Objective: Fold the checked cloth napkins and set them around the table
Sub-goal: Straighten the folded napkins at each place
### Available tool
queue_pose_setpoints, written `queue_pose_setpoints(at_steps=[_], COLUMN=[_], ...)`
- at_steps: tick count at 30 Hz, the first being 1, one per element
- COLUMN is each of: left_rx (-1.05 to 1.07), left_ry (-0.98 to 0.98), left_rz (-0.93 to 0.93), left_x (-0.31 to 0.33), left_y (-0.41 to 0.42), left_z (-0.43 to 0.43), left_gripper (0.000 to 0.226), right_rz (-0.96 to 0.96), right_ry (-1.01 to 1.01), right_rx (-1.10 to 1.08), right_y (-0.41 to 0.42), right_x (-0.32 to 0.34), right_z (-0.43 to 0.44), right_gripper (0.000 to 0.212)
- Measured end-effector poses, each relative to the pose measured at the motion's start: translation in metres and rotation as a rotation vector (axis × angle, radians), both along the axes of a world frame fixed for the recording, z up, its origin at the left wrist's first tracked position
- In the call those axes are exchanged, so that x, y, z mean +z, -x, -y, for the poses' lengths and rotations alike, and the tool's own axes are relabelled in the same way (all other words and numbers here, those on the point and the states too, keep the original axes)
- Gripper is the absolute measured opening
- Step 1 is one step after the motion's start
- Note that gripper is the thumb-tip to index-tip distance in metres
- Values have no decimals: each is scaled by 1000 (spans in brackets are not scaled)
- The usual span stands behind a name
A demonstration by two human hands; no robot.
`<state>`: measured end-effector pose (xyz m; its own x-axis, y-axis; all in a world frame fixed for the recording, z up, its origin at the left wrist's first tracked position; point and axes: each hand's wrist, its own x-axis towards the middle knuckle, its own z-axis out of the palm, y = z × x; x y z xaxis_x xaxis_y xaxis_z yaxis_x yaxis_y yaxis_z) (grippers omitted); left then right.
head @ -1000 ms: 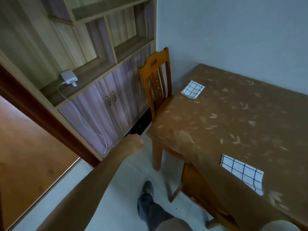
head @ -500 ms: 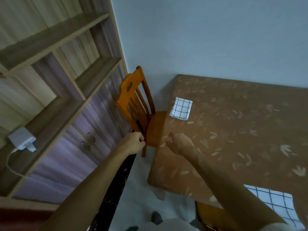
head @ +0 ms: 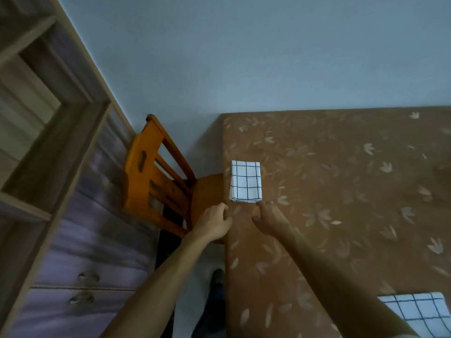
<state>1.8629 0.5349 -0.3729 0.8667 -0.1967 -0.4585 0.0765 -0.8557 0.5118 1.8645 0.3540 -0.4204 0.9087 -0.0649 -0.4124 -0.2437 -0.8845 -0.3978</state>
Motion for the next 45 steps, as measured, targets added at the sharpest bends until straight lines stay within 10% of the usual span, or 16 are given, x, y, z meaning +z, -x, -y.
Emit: queue_pose_setpoints(at_steps=[26,45], left_rx=[-122,-82], left_ry=[139,49], left_rz=[-64,50], left_x=[-100,-105], left_y=[-152,-173], left_z=[16,17], left_gripper=[36,46], right_rz=[-116,-70], right_ry=[68,34], right_rx=[-472,-244], right_y=[-139,-157], right_x=[-40,-41], right_z=[-38,-38], right_gripper=[33,39])
